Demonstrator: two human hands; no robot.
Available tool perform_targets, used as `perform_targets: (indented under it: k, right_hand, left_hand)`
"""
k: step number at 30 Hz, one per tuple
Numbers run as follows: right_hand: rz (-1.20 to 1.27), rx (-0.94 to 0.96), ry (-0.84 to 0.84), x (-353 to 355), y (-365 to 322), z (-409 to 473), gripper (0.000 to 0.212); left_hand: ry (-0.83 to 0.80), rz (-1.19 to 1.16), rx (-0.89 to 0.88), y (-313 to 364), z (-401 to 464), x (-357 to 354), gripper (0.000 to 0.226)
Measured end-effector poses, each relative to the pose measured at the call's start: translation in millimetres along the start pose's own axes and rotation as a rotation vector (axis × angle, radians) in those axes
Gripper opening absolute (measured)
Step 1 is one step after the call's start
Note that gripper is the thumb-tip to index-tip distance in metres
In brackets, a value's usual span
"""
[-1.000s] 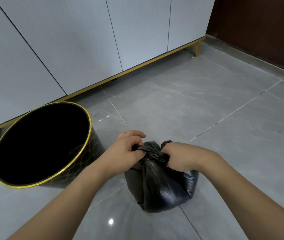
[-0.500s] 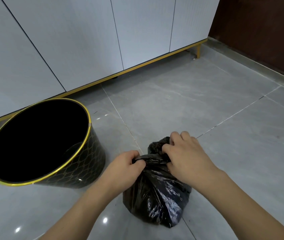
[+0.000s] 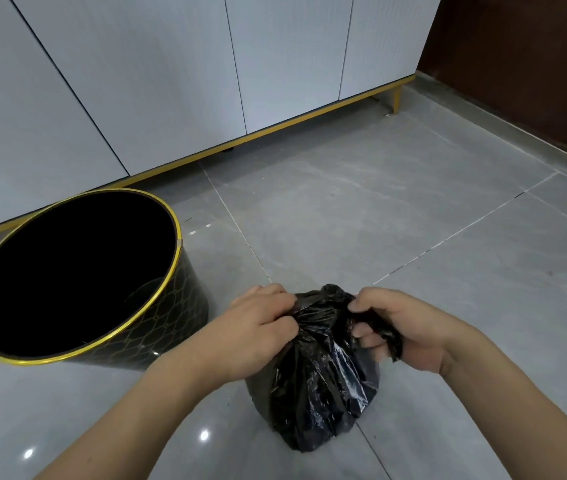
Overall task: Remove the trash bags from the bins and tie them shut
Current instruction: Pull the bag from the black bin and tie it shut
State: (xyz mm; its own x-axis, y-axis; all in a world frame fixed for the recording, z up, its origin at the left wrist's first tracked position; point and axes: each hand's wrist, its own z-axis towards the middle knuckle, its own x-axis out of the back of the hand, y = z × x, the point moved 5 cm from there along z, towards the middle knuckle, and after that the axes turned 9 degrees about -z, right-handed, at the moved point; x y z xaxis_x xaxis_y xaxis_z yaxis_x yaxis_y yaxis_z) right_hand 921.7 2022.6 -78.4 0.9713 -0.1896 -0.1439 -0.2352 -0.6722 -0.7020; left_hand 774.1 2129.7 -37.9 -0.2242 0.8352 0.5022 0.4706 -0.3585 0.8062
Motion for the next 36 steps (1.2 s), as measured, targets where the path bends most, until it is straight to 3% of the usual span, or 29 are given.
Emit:
perform_targets:
  k: [4,6,8,14,17,19,22,24,27,33,36]
  right_hand:
    - [0.089,0.08,0.174,11.0,-2.8,3.2,0.021]
    - [0.172,0.128,0.176,10.3,-4.6,3.8,0.023]
    - [0.233,0.173,0.115,-0.5,-6.6,0.9,0.014]
    - [-0.232,0.203,-0.058,-45.5,-3.6,1.9,0.017]
    - [-0.285,0.23,-0.097,-57.0,2.4,4.9,0.024]
    - [-0.348,0.24,-0.017,-58.5,5.4,13.0,0.036]
    - [-0.714,0.311,0.207,-52.1,0.7,17.4,0.011]
    - [-0.969,0.383,0.33,-48.9,-6.3,15.5,0.007]
    - [-1.143,0.466,0.417,-47.8,-10.2,12.5,0.012]
    - [-1.396,0.612,0.685,-43.3,-10.7,3.8,0.018]
    - [-1.405,0.68,0.711,-40.5,-4.7,3.9,0.04]
  left_hand:
    - [0.005,0.141,0.053,3.2,-4.5,7.4,0.018]
    - [0.006,0.287,0.046,6.0,-4.5,8.1,0.018]
    - [0.005,0.268,0.035,10.6,-2.0,7.6,0.018]
    - [0.125,0.041,0.047,24.9,11.1,20.9,0.018]
    - [0.129,-0.06,0.103,17.5,19.9,23.3,0.018]
    - [0.13,-0.211,0.166,7.6,25.8,22.5,0.017]
    - [0.137,-0.452,0.25,-7.7,27.8,17.4,0.016]
    - [0.169,-0.573,0.27,-18.1,27.7,13.1,0.016]
    - [0.217,-0.783,0.317,-31.3,23.8,2.8,0.018]
    - [0.274,-0.771,0.395,-44.4,22.9,-10.3,0.021]
    - [0.244,-0.701,0.424,-46.3,25.3,-12.9,0.022]
